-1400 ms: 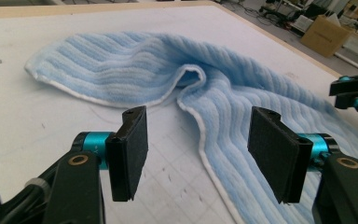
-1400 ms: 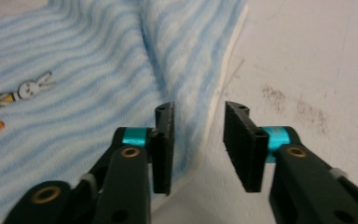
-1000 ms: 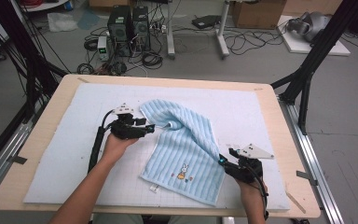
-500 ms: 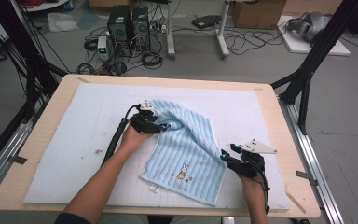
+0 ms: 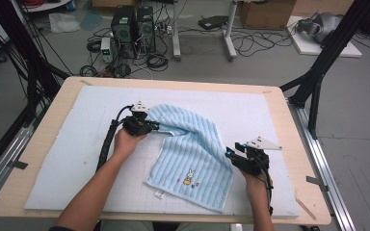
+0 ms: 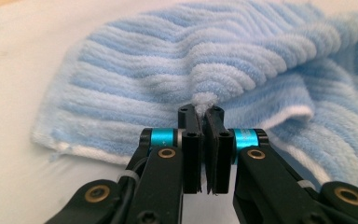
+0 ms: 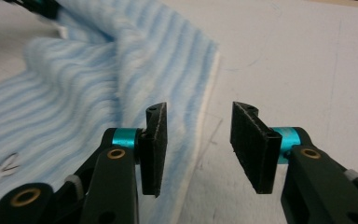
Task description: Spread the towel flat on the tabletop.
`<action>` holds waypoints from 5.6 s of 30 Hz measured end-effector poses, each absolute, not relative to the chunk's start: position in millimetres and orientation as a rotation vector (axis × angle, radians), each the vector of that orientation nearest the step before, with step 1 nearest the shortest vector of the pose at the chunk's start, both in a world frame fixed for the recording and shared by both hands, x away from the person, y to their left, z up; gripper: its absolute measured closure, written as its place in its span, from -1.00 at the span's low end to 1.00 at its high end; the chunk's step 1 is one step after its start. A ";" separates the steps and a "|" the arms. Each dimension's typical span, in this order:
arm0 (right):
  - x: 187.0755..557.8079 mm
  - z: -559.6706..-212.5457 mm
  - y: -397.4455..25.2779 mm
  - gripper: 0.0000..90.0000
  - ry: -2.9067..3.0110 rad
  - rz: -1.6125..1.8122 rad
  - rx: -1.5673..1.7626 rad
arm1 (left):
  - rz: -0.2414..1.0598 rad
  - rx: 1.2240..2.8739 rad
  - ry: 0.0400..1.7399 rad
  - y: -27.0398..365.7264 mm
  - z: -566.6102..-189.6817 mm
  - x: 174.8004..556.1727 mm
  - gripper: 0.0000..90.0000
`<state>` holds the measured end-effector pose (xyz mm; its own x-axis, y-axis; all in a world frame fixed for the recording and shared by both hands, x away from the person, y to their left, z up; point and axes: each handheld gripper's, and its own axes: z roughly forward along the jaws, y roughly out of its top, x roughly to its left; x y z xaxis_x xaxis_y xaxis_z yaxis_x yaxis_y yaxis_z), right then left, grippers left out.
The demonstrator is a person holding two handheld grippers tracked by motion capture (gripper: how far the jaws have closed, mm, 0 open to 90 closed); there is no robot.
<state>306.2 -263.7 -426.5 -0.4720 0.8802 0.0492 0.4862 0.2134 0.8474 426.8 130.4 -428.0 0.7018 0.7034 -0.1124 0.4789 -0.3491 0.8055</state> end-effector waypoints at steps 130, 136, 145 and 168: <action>469.6 -435.6 -171.9 0.87 2.107 0.883 1.178 | 0.296 1.765 1.004 204.3 -442.9 388.3 0.06; 478.6 -423.0 -200.3 0.86 1.851 0.849 1.302 | 0.285 1.768 1.013 198.1 -440.6 391.0 0.04; 474.7 -410.5 -217.5 0.37 1.853 0.999 1.379 | 0.262 1.785 1.019 184.2 -436.7 404.1 -0.07; 362.7 -412.7 -267.5 0.10 2.034 1.026 1.296 | 0.239 1.876 1.084 129.6 -445.5 497.8 -0.08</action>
<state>362.7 -267.5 -412.7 -0.4110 0.9113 -0.0250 0.5219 0.2577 0.8132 497.8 129.6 -445.5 0.5924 0.7628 -0.2593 0.5828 -0.1836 0.7916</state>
